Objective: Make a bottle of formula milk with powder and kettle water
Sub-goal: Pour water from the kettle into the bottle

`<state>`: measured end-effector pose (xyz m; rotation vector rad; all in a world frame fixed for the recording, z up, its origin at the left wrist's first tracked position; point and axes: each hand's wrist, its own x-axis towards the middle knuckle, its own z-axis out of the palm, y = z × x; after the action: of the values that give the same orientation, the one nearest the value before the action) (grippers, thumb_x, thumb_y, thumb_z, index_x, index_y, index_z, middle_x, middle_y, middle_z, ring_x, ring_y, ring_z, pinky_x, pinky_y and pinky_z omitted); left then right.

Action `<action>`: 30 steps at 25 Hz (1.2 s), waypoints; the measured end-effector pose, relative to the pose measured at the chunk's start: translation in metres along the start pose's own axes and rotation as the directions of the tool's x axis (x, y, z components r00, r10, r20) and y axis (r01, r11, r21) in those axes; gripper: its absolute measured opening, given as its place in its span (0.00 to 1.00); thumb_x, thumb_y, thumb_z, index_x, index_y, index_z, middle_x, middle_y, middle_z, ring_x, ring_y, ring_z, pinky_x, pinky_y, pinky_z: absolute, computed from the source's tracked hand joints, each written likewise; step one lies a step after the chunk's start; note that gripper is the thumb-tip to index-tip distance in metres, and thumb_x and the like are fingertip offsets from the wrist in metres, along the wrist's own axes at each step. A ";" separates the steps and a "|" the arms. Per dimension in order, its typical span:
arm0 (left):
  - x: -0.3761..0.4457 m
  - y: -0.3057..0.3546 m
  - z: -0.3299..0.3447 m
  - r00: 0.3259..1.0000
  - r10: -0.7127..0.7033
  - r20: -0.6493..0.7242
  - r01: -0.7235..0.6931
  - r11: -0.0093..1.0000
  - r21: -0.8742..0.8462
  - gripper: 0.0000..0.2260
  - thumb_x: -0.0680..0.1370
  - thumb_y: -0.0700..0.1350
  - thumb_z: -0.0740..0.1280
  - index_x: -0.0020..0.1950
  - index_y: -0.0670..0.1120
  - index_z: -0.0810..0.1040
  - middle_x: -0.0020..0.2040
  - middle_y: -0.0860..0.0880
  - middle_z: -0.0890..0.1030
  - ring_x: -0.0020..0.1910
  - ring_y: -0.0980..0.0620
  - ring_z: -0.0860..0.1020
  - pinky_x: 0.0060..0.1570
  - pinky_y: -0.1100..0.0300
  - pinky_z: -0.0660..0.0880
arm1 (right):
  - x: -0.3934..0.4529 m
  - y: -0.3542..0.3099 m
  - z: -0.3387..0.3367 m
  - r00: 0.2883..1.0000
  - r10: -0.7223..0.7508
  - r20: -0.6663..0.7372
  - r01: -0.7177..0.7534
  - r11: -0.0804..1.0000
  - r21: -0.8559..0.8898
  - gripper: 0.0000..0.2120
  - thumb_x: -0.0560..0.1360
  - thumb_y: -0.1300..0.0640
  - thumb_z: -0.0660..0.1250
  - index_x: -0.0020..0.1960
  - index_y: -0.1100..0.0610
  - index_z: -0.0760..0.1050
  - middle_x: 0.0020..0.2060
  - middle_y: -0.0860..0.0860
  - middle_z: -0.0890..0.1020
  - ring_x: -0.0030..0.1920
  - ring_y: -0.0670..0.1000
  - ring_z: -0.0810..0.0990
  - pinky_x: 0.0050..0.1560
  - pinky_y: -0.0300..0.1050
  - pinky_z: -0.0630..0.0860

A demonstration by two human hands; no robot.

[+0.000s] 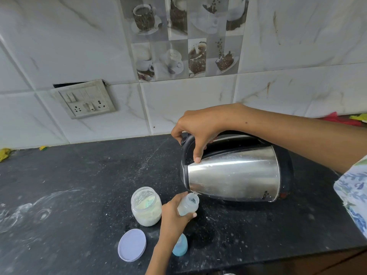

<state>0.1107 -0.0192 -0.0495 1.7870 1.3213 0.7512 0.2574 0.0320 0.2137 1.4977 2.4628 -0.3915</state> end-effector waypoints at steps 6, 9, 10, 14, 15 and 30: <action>0.001 -0.003 0.002 1.000 -0.005 0.004 0.005 1.000 0.012 0.27 0.66 0.42 0.78 0.63 0.50 0.75 0.61 0.51 0.79 0.62 0.52 0.75 0.61 0.61 0.70 | -0.003 -0.003 -0.001 1.000 0.001 0.005 -0.001 1.000 -0.004 0.20 0.61 0.54 0.82 0.38 0.49 0.69 0.30 0.53 0.81 0.36 0.55 0.84 0.37 0.50 0.77; 0.001 -0.005 0.003 1.000 0.002 -0.004 -0.002 1.000 -0.001 0.27 0.66 0.42 0.78 0.62 0.50 0.75 0.61 0.52 0.80 0.61 0.52 0.75 0.61 0.60 0.71 | -0.003 -0.003 -0.001 1.000 -0.005 0.001 0.005 1.000 -0.001 0.20 0.62 0.54 0.82 0.38 0.49 0.68 0.29 0.52 0.78 0.36 0.55 0.83 0.35 0.49 0.76; 0.001 -0.005 0.003 1.000 -0.002 -0.006 0.002 1.000 -0.006 0.27 0.66 0.42 0.78 0.62 0.50 0.75 0.60 0.52 0.80 0.61 0.52 0.76 0.61 0.59 0.71 | -0.003 -0.003 0.000 1.000 -0.006 -0.005 0.006 1.000 0.011 0.20 0.62 0.54 0.81 0.38 0.49 0.68 0.29 0.51 0.77 0.35 0.54 0.82 0.34 0.47 0.75; 0.001 -0.006 0.004 0.999 -0.011 -0.036 0.009 0.998 -0.056 0.26 0.65 0.43 0.79 0.60 0.53 0.76 0.59 0.52 0.81 0.59 0.52 0.77 0.61 0.57 0.73 | -0.010 0.002 0.002 0.999 -0.013 -0.039 0.015 0.999 0.042 0.19 0.63 0.53 0.81 0.42 0.52 0.71 0.27 0.48 0.76 0.29 0.47 0.79 0.30 0.37 0.69; 0.001 -0.007 0.004 0.999 -0.011 -0.048 0.007 0.997 -0.081 0.25 0.64 0.43 0.79 0.59 0.53 0.75 0.58 0.53 0.81 0.58 0.52 0.77 0.61 0.58 0.73 | -0.013 0.004 0.004 0.998 -0.017 -0.056 0.019 0.999 0.039 0.19 0.63 0.52 0.81 0.44 0.54 0.72 0.27 0.48 0.76 0.29 0.46 0.78 0.29 0.35 0.67; -0.003 0.003 -0.013 0.966 -0.050 -0.254 -0.061 0.909 -0.412 0.24 0.64 0.37 0.79 0.57 0.50 0.79 0.53 0.54 0.83 0.54 0.59 0.80 0.57 0.63 0.75 | -0.099 0.074 0.130 0.780 0.385 -0.492 0.047 0.749 0.661 0.19 0.66 0.54 0.78 0.51 0.50 0.72 0.47 0.45 0.84 0.48 0.43 0.83 0.54 0.47 0.78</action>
<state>0.1006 -0.0190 -0.0397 1.3817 1.2051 1.2062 0.3754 -0.0619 0.1163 2.4666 2.7447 -0.9289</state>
